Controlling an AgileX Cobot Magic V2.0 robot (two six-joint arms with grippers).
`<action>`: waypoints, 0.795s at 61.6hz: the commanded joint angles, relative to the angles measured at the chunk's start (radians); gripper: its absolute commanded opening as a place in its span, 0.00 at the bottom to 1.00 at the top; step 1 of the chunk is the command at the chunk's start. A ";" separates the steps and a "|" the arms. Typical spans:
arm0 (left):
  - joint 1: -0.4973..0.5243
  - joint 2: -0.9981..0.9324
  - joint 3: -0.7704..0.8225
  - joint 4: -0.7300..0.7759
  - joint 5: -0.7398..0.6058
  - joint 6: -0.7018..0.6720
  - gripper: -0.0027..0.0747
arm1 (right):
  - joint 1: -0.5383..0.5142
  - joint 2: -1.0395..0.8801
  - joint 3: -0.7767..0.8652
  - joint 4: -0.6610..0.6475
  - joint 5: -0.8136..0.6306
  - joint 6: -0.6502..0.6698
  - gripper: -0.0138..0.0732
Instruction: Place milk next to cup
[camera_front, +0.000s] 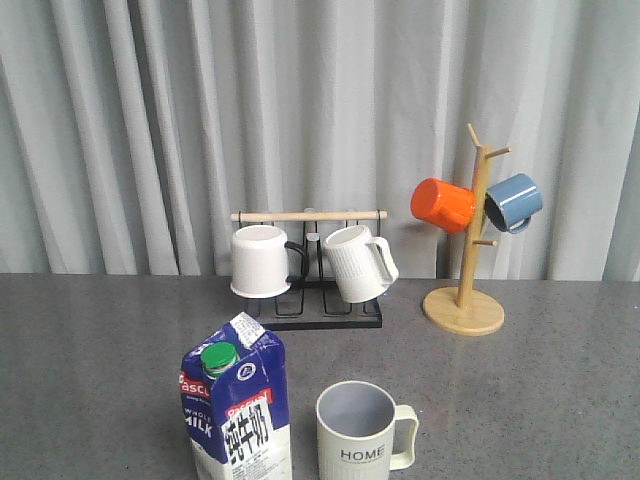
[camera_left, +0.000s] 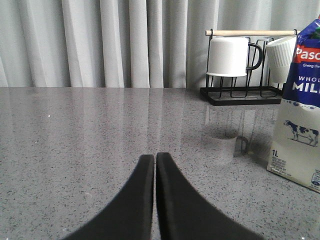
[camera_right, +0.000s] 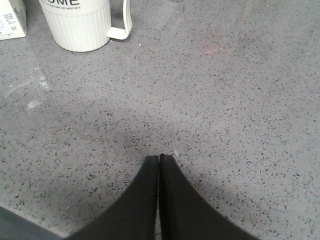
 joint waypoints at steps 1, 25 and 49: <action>0.002 -0.003 0.020 -0.001 -0.081 -0.009 0.03 | -0.007 -0.024 -0.007 -0.020 -0.079 -0.008 0.15; 0.002 -0.003 0.020 -0.001 -0.081 -0.009 0.03 | -0.233 -0.403 0.339 0.044 -0.477 -0.032 0.15; 0.002 -0.003 0.020 -0.001 -0.079 -0.009 0.03 | -0.406 -0.665 0.466 0.146 -0.482 -0.007 0.15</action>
